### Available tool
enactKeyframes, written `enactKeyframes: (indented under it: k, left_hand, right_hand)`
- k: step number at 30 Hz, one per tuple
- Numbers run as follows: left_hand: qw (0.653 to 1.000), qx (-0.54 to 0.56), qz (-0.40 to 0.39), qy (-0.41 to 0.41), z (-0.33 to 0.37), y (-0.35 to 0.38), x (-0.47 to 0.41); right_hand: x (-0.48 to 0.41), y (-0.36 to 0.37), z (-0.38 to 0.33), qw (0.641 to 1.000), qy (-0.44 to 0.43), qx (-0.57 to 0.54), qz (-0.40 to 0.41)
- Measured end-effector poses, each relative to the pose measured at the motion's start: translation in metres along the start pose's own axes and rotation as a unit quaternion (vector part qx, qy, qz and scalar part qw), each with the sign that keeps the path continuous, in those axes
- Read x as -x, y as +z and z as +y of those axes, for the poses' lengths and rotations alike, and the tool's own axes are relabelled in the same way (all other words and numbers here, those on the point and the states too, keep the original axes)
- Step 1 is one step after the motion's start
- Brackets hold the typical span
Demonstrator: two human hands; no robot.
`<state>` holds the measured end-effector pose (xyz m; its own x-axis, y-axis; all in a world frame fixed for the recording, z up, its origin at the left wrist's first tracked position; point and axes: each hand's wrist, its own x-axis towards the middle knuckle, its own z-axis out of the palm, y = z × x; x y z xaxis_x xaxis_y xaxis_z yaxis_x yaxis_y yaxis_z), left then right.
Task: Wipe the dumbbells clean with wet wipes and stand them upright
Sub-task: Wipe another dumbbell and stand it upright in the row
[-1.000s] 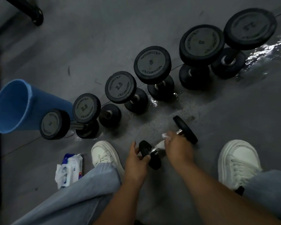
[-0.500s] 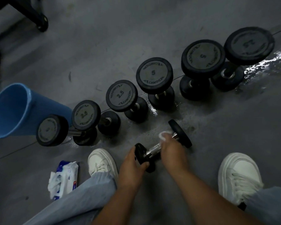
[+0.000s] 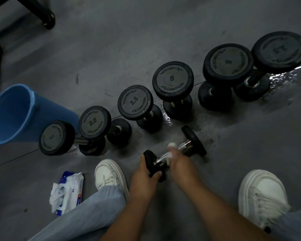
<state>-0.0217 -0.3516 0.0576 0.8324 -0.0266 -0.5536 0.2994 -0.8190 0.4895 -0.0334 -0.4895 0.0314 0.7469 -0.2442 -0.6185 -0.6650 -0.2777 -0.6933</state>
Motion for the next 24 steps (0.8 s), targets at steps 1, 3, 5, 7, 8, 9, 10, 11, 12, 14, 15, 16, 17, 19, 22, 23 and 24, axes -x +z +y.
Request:
enactKeyframes:
  k: [1, 3, 5, 7, 8, 9, 10, 11, 12, 14, 15, 16, 17, 19, 22, 23, 24]
  left_hand:
    - [1.0, 0.01, -0.006, -0.002, -0.003, -0.001, -0.004]
    - [0.999, 0.031, -0.01, -0.004, -0.007, -0.003, -0.01]
    - [0.999, 0.038, -0.009, -0.001, -0.008, -0.003, -0.013]
    - [1.0, 0.021, -0.007, 0.0, -0.008, -0.004, -0.013]
    - [1.0, 0.018, -0.008, 0.003, -0.007, -0.004, -0.014]
    - [1.0, 0.017, -0.008, 0.002, -0.008, -0.004, -0.015]
    - [1.0, 0.018, -0.008, 0.003, -0.009, -0.004, -0.016]
    - [1.0, 0.022, -0.008, 0.002, -0.01, -0.004, -0.017]
    - [1.0, 0.025, -0.01, 0.004, -0.01, -0.004, -0.017]
    - [1.0, 0.023, -0.011, 0.008, -0.011, -0.005, -0.02]
    - [1.0, 0.024, -0.011, 0.008, -0.01, -0.007, -0.021]
    - [0.999, 0.03, -0.013, 0.007, -0.009, -0.008, -0.023]
    - [0.999, 0.043, -0.017, 0.009, -0.008, -0.009, -0.025]
    - [0.998, 0.062, -0.02, 0.008, -0.005, -0.011, -0.028]
    - [0.997, 0.081, -0.015, 0.01, -0.003, -0.011, -0.029]
    - [0.996, 0.084, -0.012, 0.013, -0.004, -0.01, -0.028]
    - [0.996, 0.084, -0.01, 0.012, -0.005, -0.009, -0.027]
  right_hand:
    - [-0.007, -0.006, 0.004, 0.998, -0.011, 0.032, 0.052]
    - [-0.012, -0.015, 0.005, 0.993, 0.002, 0.05, 0.106]
    - [-0.011, -0.008, -0.001, 0.995, -0.01, 0.064, 0.07]
    - [-0.006, 0.001, -0.005, 0.995, -0.061, 0.075, -0.013]
    - [-0.008, 0.001, -0.005, 0.996, -0.07, 0.061, -0.012]
    - [-0.011, -0.003, -0.004, 0.998, -0.054, 0.034, 0.021]
    - [-0.014, -0.007, -0.002, 0.997, -0.031, -0.012, 0.075]
    - [-0.016, -0.007, 0.002, 0.992, -0.002, -0.04, 0.117]
    - [-0.013, -0.005, 0.002, 0.992, 0.012, -0.051, 0.117]
    - [-0.002, 0.009, 0.0, 0.999, -0.03, -0.031, 0.005]
    - [0.003, 0.015, -0.001, 0.997, -0.06, -0.038, -0.031]
    - [0.001, 0.017, -0.001, 0.995, -0.071, -0.059, -0.031]
    - [-0.006, 0.014, 0.001, 0.995, -0.057, -0.087, 0.001]
    - [-0.021, 0.003, 0.01, 0.987, -0.004, -0.139, 0.086]
    - [-0.014, 0.004, 0.01, 0.995, -0.029, -0.097, 0.019]
    - [-0.009, 0.009, 0.006, 0.994, -0.048, -0.099, -0.025]
    - [-0.007, 0.01, 0.003, 0.991, -0.058, -0.109, -0.044]
